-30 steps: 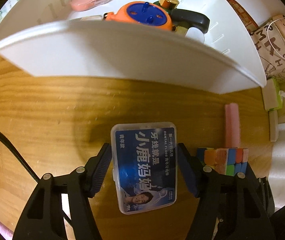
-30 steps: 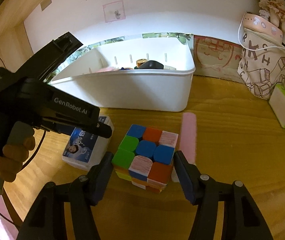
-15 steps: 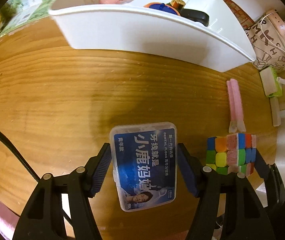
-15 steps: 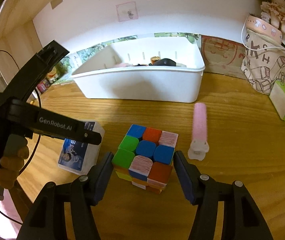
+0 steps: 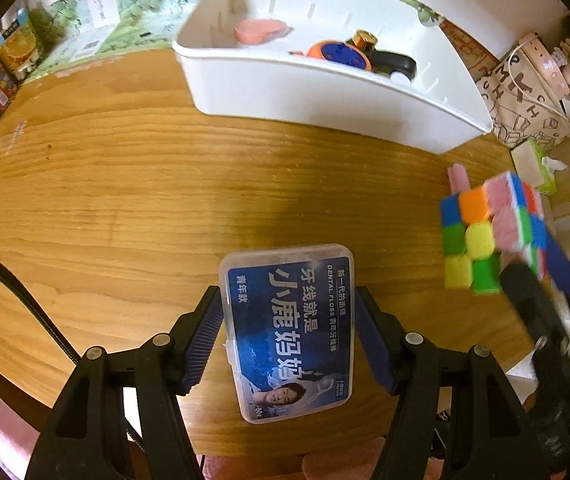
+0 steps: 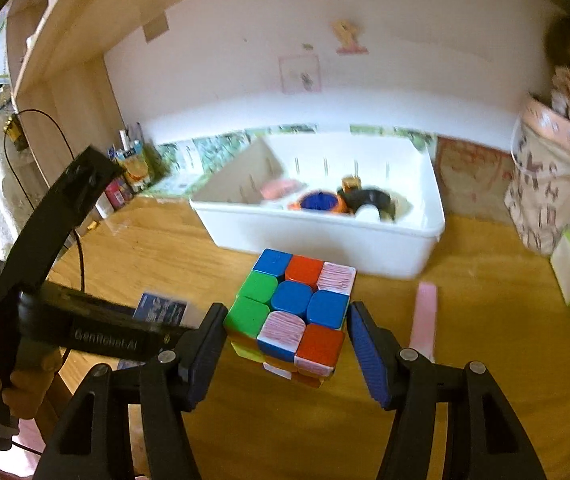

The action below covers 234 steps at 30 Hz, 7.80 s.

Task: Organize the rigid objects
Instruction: 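Lift the floss box with the left gripper while the right gripper lifts the cube, then carry the floss box and cube over the bin and open both grippers, then withdraw both grippers from the bin, then move the right gripper down to the pink hair roller, then close the right gripper on the pink hair roller, then lift the hair roller with the right gripper and carry it over the bin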

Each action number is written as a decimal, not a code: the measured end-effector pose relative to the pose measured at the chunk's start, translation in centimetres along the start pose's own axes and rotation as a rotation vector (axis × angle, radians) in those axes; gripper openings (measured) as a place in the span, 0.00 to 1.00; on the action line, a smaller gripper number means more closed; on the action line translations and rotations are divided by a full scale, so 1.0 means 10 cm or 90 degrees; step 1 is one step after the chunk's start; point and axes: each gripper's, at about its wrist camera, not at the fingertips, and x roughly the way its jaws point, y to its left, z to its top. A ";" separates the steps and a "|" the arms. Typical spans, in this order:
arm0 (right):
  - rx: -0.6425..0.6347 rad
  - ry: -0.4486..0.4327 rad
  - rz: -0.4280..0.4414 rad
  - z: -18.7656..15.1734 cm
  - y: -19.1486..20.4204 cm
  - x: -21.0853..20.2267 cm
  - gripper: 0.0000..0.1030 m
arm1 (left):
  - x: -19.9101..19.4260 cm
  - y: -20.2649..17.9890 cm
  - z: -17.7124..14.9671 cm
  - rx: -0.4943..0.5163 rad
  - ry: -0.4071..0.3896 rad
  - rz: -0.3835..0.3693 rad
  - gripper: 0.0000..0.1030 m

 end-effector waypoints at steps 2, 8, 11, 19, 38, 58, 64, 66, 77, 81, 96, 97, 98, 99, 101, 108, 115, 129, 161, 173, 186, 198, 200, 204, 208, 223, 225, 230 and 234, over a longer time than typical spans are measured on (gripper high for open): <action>-0.008 -0.011 0.000 0.09 0.01 0.01 0.60 | -0.06 0.04 0.04 -0.002 -0.010 0.007 0.66; -0.026 -0.047 -0.013 0.37 -0.03 0.03 0.60 | -0.29 0.15 0.18 -0.002 -0.050 0.011 0.66; -0.029 -0.061 -0.017 0.49 -0.07 0.03 0.60 | -0.38 0.16 0.27 0.004 -0.071 0.013 0.66; -0.038 -0.089 -0.046 0.77 -0.17 0.10 0.60 | -0.56 0.13 0.59 0.026 -0.117 0.008 0.66; -0.035 -0.107 -0.081 1.37 -0.41 0.61 0.59 | -0.50 0.05 1.48 0.034 -0.180 -0.026 0.66; -0.016 -0.098 -0.094 1.50 -0.61 1.10 0.50 | -0.29 0.07 1.77 0.042 -0.305 -0.121 0.67; -0.025 -0.093 -0.096 1.51 -0.59 1.10 0.51 | -0.32 0.04 1.76 0.055 -0.307 -0.096 0.76; -0.021 -0.095 -0.094 1.51 -0.58 1.07 0.55 | -0.33 0.04 1.73 0.057 -0.305 -0.089 0.76; -0.015 -0.117 -0.101 1.43 -0.56 0.67 0.67 | -0.61 -0.01 1.41 0.056 -0.327 -0.082 0.80; -0.006 -0.124 -0.109 1.35 -0.55 0.46 0.73 | -0.76 -0.03 1.23 0.060 -0.344 -0.074 0.81; 0.030 -0.128 -0.142 0.84 -0.58 -0.24 0.78 | -1.08 -0.01 0.45 0.044 -0.375 -0.062 0.82; 0.033 -0.124 -0.143 0.79 -0.58 -0.27 0.78 | -1.08 0.01 0.38 0.034 -0.376 -0.073 0.82; 0.036 -0.120 -0.144 0.73 -0.58 -0.29 0.78 | -1.07 0.04 0.32 0.024 -0.372 -0.080 0.82; 0.038 -0.116 -0.145 0.69 -0.58 -0.30 0.78 | -1.07 0.05 0.27 0.017 -0.367 -0.080 0.82; 0.038 -0.106 -0.148 0.57 -0.58 -0.34 0.78 | -1.05 0.08 0.18 0.007 -0.357 -0.074 0.82; 0.046 -0.065 -0.149 0.16 -0.52 -0.40 0.78 | -1.00 0.23 -0.22 -0.029 -0.336 -0.063 0.82; 0.077 -0.010 -0.143 -0.12 -0.54 -0.31 0.78 | -0.94 0.26 -0.55 -0.036 -0.292 -0.054 0.82; 0.189 0.144 -0.148 -0.27 -0.80 0.11 0.78 | -0.95 0.09 -0.50 0.001 -0.246 -0.088 0.82; 0.281 0.258 -0.182 -0.16 -1.21 1.00 0.41 | -0.80 -0.03 -0.04 0.074 -0.240 -0.084 0.82; 0.282 0.259 -0.150 -0.21 -1.21 1.04 0.24 | -0.84 -0.05 -0.07 0.073 -0.243 -0.088 0.82; 0.286 0.260 -0.161 -0.28 -1.30 0.75 0.24 | -0.83 -0.18 -0.17 0.081 -0.241 -0.115 0.82; 0.270 0.216 -0.208 0.01 -1.55 0.31 0.24 | -0.77 -0.29 -0.22 0.085 -0.229 -0.118 0.82; 0.260 0.205 -0.213 0.14 -1.56 0.30 0.24 | -0.76 -0.29 -0.21 0.080 -0.228 -0.120 0.82; 0.246 0.183 -0.211 0.38 -1.59 0.28 0.24 | -0.73 -0.31 -0.16 0.081 -0.225 -0.113 0.82; 0.224 0.161 -0.207 0.65 -1.59 0.32 0.24 | -0.69 -0.33 -0.11 0.089 -0.214 -0.100 0.82; 0.119 0.135 -0.154 1.43 -1.23 0.98 0.24 | -0.45 -0.10 0.28 0.033 -0.178 -0.092 0.82; 0.101 0.141 -0.144 1.47 -1.15 1.11 0.24 | -0.43 -0.05 0.32 0.021 -0.180 -0.090 0.82; 0.061 0.160 -0.120 1.52 -0.96 1.42 0.24 | -0.40 0.08 0.42 -0.012 -0.187 -0.092 0.82; 0.046 0.183 -0.097 1.50 -0.82 1.64 0.24 | -0.38 0.13 0.49 -0.027 -0.187 -0.103 0.82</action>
